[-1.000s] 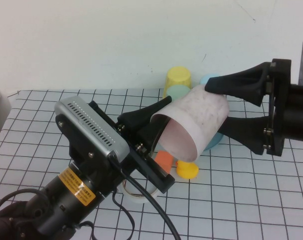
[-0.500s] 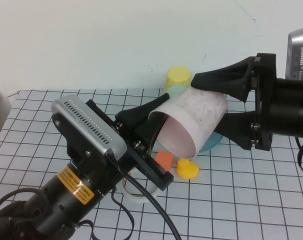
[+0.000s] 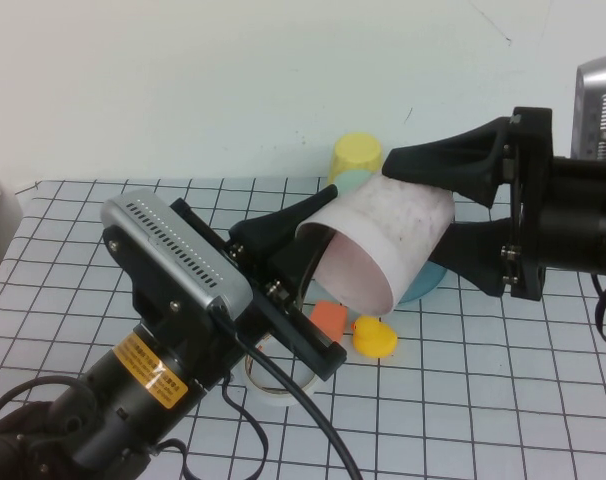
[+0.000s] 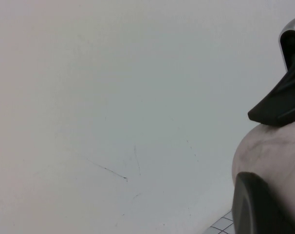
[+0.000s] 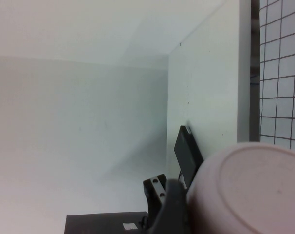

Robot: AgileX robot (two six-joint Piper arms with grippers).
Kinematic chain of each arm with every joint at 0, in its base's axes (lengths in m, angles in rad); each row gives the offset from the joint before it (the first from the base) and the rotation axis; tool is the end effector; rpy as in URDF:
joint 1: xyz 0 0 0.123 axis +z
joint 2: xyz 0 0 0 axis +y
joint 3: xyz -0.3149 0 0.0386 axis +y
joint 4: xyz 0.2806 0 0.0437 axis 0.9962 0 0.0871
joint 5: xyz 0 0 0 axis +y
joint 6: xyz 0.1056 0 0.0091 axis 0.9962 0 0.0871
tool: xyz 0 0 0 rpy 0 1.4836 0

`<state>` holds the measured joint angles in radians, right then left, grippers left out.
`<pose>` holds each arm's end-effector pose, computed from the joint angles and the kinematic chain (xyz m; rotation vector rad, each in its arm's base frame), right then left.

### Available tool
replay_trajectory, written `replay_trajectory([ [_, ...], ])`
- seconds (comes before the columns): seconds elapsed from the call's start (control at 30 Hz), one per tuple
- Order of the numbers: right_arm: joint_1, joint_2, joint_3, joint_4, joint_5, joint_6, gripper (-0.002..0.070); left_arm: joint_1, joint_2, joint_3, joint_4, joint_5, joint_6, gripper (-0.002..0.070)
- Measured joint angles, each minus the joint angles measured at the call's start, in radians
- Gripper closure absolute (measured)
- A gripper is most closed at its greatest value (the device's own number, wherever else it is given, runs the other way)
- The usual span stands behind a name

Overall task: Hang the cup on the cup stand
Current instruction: Adjust the cup with two arms, then place the cup on the cup holder

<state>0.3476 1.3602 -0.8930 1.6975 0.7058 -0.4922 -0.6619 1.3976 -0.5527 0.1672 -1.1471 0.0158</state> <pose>0.2778 0.1733 0.3298 0.3853 2.1336 1.6657 0.2267 -0.1970 0.2981 0.5664 1.0718 -0.5961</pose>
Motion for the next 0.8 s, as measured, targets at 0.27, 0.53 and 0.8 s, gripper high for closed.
replay_trajectory([
  [0.27, 0.000, 0.001, -0.036, 0.000, -0.018, -0.105, 0.0106, 0.000, 0.000, 0.000, 0.009, 0.000, -0.034, 0.0406],
  [0.53, 0.000, 0.001, -0.091, 0.000, -0.114, -0.310, 0.0106, 0.000, -0.078, 0.000, 0.058, 0.105, -0.097, 0.0258],
  [0.8, 0.000, 0.001, -0.123, 0.002, -0.255, -0.644, 0.0106, 0.000, -0.271, 0.000, 0.089, 0.453, -0.099, 0.0288],
])
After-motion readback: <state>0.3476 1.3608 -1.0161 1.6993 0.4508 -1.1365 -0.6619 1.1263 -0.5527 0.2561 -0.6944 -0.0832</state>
